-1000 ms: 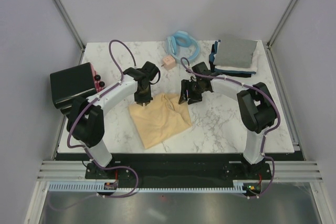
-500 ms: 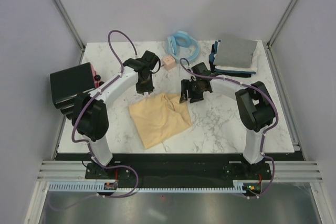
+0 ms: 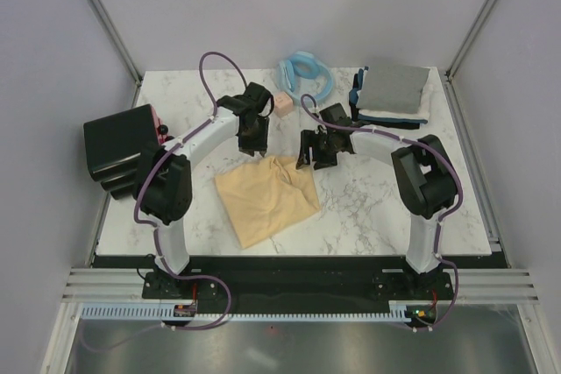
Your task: Fold and stack the t-shirts
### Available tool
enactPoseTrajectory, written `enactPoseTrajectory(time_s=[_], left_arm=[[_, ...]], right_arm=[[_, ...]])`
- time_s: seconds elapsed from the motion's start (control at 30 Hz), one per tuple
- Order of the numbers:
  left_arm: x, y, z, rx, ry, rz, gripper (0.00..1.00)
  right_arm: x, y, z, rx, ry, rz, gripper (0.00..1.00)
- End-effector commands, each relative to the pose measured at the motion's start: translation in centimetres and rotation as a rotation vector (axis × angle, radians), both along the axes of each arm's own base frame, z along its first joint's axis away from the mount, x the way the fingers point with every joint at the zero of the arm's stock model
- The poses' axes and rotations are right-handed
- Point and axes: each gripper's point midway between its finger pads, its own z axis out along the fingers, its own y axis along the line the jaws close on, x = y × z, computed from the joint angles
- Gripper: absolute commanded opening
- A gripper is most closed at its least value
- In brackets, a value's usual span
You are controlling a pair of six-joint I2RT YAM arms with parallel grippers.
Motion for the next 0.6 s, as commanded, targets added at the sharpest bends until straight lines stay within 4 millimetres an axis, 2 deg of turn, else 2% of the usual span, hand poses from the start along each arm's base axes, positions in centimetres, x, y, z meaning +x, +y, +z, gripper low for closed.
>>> enactPoseTrajectory(time_s=[0.0,0.17,0.37,0.47,0.57], left_arm=[[-0.4,-0.6,0.5,-0.096,-0.005,-0.104,0.41],[-1.0,-0.5,0.8,-0.118,-0.002,-0.114,0.41],[-0.7,0.0,2.7,-0.138,-0.050,-0.100,0.41],[-0.7,-0.3,3.5,-0.185,-0.054,-0.116,0.42],[-1.1,-1.0,3.2,-0.216,-0.029,-0.140,0.42]], right_arm=[[-0.2,-0.2,-2.4,-0.024,0.053,-0.019,0.72],[0.1,0.2,-2.6,-0.015,0.063,-0.022,0.72],[0.2,0.4,-3.2,-0.010,0.083,-0.022,0.72],[0.0,0.5,-3.6,-0.011,0.093,-0.019,0.72],[0.0,0.4,-3.8,-0.011,0.100,-0.020,0.72]])
